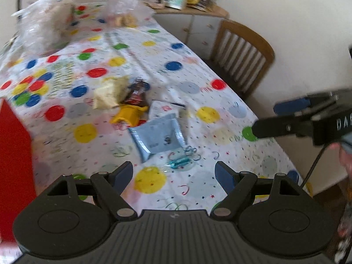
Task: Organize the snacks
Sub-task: 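Grasp the blue-wrapped candy with the left tool while the right tool reaches the light blue packet, then close the right tool on the light blue packet while the left tool holds the candy, then carry the blue candy and light blue packet over the box with both tools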
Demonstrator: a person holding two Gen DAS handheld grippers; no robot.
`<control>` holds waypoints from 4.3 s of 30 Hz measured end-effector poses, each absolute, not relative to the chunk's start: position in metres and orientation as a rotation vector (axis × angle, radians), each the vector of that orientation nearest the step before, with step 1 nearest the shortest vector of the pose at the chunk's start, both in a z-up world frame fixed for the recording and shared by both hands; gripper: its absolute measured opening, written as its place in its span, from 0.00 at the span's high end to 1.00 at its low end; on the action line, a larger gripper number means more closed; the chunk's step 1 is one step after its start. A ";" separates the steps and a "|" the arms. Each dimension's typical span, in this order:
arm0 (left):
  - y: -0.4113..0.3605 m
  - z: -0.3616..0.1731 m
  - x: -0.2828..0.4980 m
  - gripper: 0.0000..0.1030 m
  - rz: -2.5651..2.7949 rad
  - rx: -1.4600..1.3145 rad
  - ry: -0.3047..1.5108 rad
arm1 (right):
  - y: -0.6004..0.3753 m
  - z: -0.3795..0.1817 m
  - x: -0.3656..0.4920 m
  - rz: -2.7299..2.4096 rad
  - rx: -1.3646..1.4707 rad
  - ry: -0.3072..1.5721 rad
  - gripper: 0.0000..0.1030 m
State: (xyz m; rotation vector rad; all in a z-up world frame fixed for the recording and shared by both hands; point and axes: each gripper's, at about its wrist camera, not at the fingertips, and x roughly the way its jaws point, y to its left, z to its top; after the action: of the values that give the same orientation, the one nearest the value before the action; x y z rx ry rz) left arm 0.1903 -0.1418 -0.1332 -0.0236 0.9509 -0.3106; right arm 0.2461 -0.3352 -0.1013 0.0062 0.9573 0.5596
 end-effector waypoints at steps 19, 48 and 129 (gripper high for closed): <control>-0.197 -0.185 0.237 0.59 -0.547 0.345 0.998 | -0.378 -0.144 0.273 0.557 0.075 1.042 0.01; -0.174 -0.197 0.229 0.89 -0.345 0.121 1.083 | -0.379 -0.163 0.274 0.527 0.133 1.086 0.10; 0.013 -0.096 0.117 0.89 -0.119 -0.228 0.849 | -0.191 -0.114 0.224 0.496 -0.096 0.981 0.51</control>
State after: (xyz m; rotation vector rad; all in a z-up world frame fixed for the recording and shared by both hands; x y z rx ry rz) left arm 0.1172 0.0129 -0.0963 -0.2283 0.8489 -0.1192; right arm 0.2244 -0.1908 -0.1137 -0.0959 0.9814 0.4961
